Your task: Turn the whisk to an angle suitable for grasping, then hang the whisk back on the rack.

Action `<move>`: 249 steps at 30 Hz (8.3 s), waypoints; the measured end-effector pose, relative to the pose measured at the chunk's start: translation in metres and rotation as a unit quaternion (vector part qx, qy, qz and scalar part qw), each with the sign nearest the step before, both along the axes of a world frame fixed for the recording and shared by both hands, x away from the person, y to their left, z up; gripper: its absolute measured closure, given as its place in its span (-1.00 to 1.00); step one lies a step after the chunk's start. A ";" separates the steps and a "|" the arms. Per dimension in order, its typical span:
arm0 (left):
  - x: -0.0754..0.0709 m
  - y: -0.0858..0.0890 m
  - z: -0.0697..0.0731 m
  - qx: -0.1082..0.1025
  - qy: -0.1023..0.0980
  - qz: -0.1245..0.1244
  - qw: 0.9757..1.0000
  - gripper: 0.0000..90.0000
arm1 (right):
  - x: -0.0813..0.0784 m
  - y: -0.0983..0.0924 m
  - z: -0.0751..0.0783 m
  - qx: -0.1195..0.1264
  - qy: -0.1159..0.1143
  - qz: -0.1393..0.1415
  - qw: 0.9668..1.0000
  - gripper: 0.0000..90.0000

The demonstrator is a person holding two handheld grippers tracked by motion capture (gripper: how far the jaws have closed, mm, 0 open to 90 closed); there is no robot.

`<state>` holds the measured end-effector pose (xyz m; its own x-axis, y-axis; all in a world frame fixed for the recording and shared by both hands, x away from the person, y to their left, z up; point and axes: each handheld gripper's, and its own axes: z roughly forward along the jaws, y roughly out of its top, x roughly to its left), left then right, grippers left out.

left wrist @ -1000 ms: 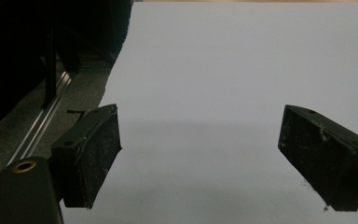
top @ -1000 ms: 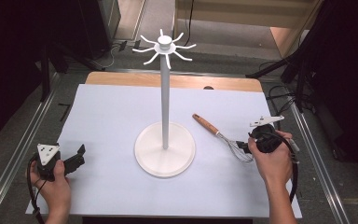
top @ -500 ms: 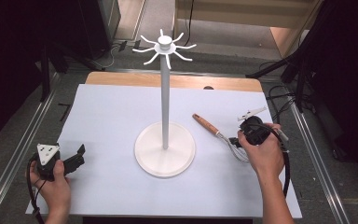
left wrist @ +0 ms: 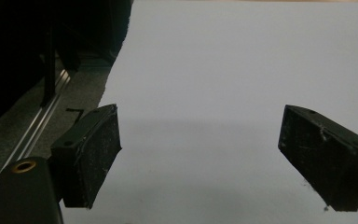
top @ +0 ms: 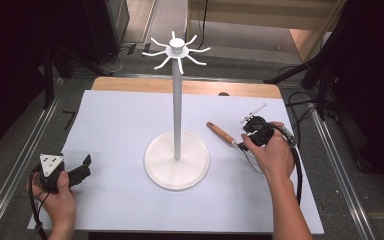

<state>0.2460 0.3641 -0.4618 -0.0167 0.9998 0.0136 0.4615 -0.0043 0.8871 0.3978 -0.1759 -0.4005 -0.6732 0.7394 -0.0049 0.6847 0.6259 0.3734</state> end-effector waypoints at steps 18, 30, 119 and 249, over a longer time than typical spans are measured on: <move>0.000 0.000 0.000 -0.002 -0.003 -0.002 1.000 -0.70 | 0.032 0.022 -0.004 -0.029 0.056 0.014 0.998 0.30; 0.001 0.000 0.000 -0.001 0.004 -0.002 1.000 -0.70 | 0.043 0.033 -0.007 -0.053 0.072 0.023 0.996 0.33; 0.001 0.002 0.000 -0.007 0.003 0.000 1.000 -0.70 | -0.037 -0.021 0.033 0.253 -0.165 -0.005 0.953 0.57; 0.001 0.001 0.000 -0.004 0.004 0.002 1.000 -0.70 | -0.101 0.077 0.149 0.432 -0.383 0.083 0.812 0.57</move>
